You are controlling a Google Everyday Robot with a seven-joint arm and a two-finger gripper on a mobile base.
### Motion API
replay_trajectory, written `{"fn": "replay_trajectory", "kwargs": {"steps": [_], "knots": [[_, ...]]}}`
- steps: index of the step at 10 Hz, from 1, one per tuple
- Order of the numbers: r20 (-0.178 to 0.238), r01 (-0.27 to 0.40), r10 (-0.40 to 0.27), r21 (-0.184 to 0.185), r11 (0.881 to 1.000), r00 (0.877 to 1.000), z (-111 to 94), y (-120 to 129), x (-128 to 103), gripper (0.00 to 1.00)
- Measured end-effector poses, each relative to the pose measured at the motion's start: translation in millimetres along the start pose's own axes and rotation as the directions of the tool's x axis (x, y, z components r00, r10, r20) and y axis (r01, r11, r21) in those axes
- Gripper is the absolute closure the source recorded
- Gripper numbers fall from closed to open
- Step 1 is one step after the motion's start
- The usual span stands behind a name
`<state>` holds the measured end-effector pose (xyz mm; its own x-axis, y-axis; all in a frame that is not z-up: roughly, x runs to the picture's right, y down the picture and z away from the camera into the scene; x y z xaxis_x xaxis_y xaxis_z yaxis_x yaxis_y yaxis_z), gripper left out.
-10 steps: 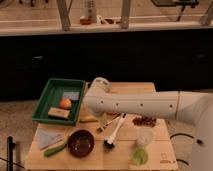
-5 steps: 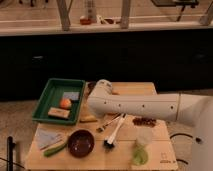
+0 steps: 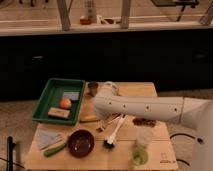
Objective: Place fork in purple bowl
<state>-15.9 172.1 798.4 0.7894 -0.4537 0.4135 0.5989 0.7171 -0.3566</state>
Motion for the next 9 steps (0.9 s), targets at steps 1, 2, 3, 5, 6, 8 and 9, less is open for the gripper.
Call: {"fn": "replay_trajectory", "kwargs": {"steps": [1,2,3,5,6,8,9], "knots": [[0.004,-0.007,0.007,-0.005,1.000,1.000,3,3,3,0.54],[0.009,-0.012,0.012,-0.010,1.000,1.000,6,4,4,0.55],[0.016,-0.016,0.016,-0.019,1.000,1.000,10,6,5,0.55],[0.023,-0.027,0.028,-0.036,0.999,0.999,16,12,8,0.55],[0.028,-0.032,0.033,-0.042,0.999,0.999,19,14,10,0.55],[0.033,-0.042,0.044,-0.053,0.998,0.998,24,19,13,0.55],[0.037,-0.049,0.052,-0.062,0.997,0.998,27,23,16,0.55]]}}
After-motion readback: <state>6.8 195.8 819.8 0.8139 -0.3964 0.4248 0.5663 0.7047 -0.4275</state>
